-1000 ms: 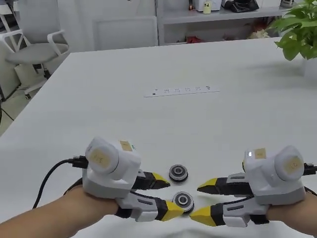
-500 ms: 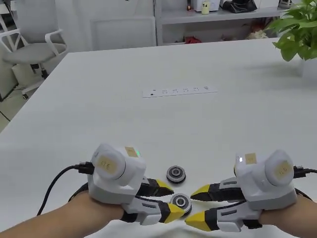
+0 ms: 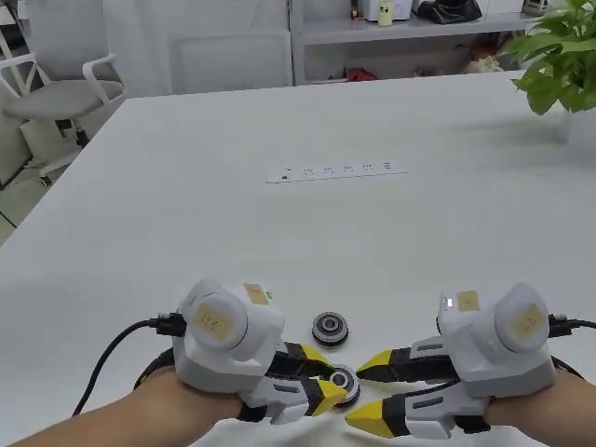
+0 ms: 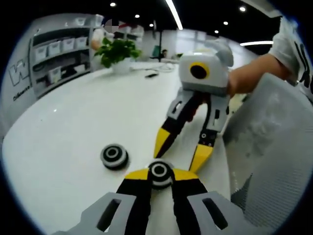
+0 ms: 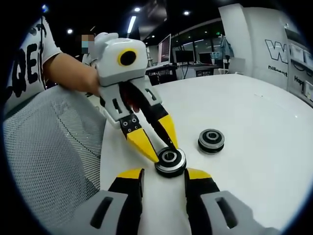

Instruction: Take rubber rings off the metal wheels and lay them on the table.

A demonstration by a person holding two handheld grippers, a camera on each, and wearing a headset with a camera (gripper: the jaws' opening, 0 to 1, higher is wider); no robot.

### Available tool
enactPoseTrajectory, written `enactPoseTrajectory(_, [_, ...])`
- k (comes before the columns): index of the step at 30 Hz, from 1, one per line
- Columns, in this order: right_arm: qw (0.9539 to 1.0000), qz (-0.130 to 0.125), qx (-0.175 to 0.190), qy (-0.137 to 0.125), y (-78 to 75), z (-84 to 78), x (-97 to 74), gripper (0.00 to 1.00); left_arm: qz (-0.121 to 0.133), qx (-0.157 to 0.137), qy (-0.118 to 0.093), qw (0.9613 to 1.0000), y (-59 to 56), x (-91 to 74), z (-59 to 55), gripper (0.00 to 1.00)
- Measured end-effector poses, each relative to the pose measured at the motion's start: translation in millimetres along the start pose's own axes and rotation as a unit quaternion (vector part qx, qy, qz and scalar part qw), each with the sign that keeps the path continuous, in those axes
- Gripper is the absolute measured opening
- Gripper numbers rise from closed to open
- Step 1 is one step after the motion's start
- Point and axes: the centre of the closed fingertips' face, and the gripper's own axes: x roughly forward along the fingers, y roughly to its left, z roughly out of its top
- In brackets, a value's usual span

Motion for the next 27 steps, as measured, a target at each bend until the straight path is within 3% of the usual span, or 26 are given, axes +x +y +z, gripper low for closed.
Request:
enactPoseTrajectory(6, [1.0000, -0.003, 0.001, -0.005, -1.5, 2.4, 0.8, 0.30, 0.007, 0.011, -0.002, 0.9999, 0.5, 0.1, 0.1, 0.14])
enactPoseTrajectory(15, [0.9999, -0.008, 0.002, -0.011, -2.9, 4.4, 2.9, 0.29, 0.011, 0.006, -0.004, 0.9999, 1.1, 0.3, 0.0, 0.14])
enactPoseTrajectory(27, [0.9997, -0.023, -0.004, -0.002, -7.9, 0.0, 8.8, 0.26, 0.015, 0.007, -0.008, 0.9998, 0.6, -0.1, 0.1, 0.13])
